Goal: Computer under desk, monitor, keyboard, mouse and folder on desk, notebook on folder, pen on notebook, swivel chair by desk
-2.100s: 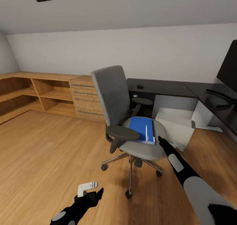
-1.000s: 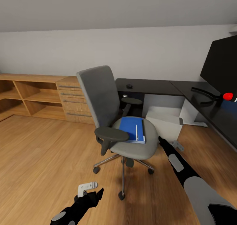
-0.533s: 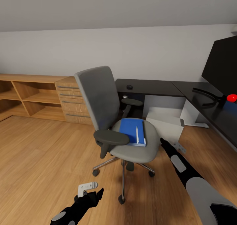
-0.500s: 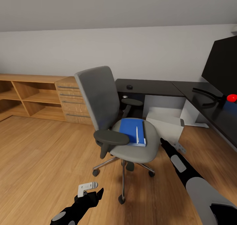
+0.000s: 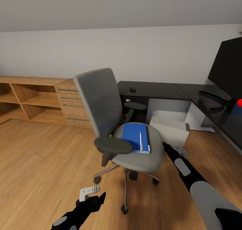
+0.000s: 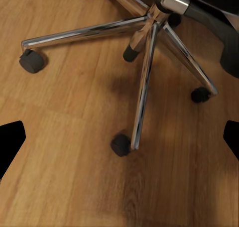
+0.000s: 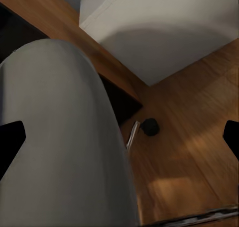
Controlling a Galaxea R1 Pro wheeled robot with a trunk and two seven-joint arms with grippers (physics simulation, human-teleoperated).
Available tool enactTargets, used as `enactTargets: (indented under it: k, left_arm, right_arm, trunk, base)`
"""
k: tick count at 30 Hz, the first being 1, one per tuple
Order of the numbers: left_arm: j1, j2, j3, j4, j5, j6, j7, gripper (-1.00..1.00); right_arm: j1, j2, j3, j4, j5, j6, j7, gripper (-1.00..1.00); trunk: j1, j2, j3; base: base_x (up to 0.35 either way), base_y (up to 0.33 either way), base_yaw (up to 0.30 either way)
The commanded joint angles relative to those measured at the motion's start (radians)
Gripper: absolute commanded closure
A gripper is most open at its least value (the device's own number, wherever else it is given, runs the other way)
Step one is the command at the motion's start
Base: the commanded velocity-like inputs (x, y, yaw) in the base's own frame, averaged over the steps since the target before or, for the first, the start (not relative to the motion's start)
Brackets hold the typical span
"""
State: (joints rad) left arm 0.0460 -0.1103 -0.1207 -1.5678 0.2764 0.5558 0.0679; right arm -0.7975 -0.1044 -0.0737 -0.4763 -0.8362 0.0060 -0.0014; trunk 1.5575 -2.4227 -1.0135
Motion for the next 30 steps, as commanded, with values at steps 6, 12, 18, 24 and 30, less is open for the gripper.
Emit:
enactTargets:
  k: [6,12,18,24,30]
  left_arm:
    - [0.0,0.0,0.0,-0.001,0.01,0.004,0.007,-1.0]
    - [0.0,0.0,0.0,-0.001,0.01,0.004,0.007,-1.0]
    - [0.0,0.0,0.0,-0.001,0.01,0.004,0.007,-1.0]
    - [0.0,0.0,0.0,-0.001,0.01,0.004,0.007,-1.0]
    - [0.0,0.0,0.0,-0.001,0.009,0.004,0.007,-1.0]
  right_arm:
    - [0.0,0.001,-0.001,-0.001,-0.013,0.001,0.001,-1.0]
    - [0.0,0.004,-0.001,-0.001,-0.014,0.002,0.001,-1.0]
    - [0.0,0.006,0.0,-0.001,-0.015,0.003,0.001,-1.0]
    - [0.0,0.008,0.0,0.017,-0.015,0.003,0.002,-1.0]
    - [0.0,0.012,0.001,0.043,-0.014,0.002,0.004,-1.0]
  trunk:
    - [0.0,0.0,-0.001]
    - [0.0,0.0,-0.001]
    - [0.0,0.0,-0.001]
    - [0.0,0.0,-0.001]
    - [0.0,0.0,-0.001]
  base:
    - [0.114,0.0,0.0]
    - [0.011,0.0,0.0]
    - [0.002,0.0,0.0]
    - [0.0,0.0,0.0]
    - [0.0,0.0,0.0]
